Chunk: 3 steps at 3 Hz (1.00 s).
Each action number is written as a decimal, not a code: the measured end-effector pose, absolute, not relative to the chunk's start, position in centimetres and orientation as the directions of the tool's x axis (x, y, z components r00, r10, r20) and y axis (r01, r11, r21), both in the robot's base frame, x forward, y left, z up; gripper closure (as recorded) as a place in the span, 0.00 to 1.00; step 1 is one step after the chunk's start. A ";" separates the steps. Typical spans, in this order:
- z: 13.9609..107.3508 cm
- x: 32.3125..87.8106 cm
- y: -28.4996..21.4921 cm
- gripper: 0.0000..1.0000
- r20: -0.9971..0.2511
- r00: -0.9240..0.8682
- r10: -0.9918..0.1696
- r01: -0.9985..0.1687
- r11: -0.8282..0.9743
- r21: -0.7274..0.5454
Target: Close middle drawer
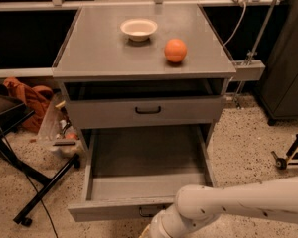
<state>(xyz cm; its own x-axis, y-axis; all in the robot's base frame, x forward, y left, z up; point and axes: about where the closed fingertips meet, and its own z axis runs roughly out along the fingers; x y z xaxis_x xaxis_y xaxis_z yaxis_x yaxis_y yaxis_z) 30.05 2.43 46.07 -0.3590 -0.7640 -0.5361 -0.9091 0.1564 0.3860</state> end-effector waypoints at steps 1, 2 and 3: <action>44.1 32.2 5.5 1.00 -0.560 -0.338 -0.756 -0.916 0.127 0.381; 43.1 35.1 6.8 1.00 -0.568 -0.326 -0.756 -0.928 0.144 0.343; 43.2 38.0 4.9 1.00 -0.557 -0.333 -0.761 -0.937 0.200 0.287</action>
Offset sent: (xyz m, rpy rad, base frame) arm 0.0882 0.0586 -0.0405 0.0086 -0.1056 -0.0163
